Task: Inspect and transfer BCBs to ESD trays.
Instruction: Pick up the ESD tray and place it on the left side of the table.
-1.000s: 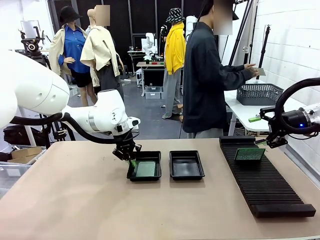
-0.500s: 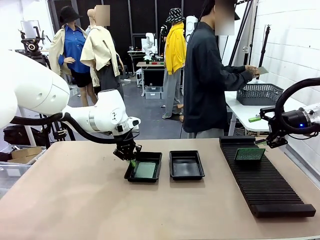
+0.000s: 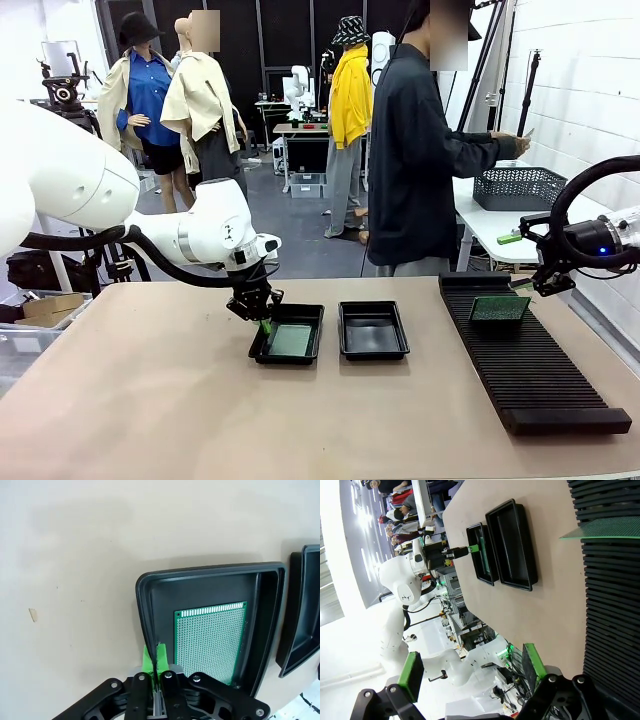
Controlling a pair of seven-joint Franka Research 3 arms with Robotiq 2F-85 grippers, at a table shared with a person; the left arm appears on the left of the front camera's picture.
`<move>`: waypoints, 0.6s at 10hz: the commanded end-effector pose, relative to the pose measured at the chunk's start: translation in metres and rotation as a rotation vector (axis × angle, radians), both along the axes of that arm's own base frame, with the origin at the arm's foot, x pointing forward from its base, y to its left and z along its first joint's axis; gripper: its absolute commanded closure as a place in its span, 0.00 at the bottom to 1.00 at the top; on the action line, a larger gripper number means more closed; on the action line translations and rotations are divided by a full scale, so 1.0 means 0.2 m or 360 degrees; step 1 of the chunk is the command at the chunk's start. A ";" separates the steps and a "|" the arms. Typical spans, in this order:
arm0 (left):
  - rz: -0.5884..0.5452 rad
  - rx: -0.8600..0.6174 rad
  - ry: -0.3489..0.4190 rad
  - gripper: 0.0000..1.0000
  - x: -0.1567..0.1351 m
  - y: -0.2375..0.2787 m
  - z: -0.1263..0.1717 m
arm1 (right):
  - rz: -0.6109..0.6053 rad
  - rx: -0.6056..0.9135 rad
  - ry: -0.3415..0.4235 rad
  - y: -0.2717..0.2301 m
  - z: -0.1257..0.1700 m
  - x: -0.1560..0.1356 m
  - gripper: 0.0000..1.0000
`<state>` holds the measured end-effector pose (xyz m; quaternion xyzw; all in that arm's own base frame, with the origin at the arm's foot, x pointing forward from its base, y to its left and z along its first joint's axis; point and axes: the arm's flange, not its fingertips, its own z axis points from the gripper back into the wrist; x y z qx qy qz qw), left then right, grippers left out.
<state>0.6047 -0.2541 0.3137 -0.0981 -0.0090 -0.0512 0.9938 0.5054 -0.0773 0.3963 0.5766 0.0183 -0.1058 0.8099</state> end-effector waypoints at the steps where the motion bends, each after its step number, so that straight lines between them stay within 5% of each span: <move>1: 0.0000 0.0000 0.0000 1.00 0.00 0.00 0.00 | 0.0003 -0.0034 -0.0003 0.01 0.00 -0.01 0.00; 6: -0.0008 0.0087 0.0086 1.00 0.04 0.34 0.06 | 0.0003 -0.0034 -0.0003 0.01 0.00 -0.01 0.00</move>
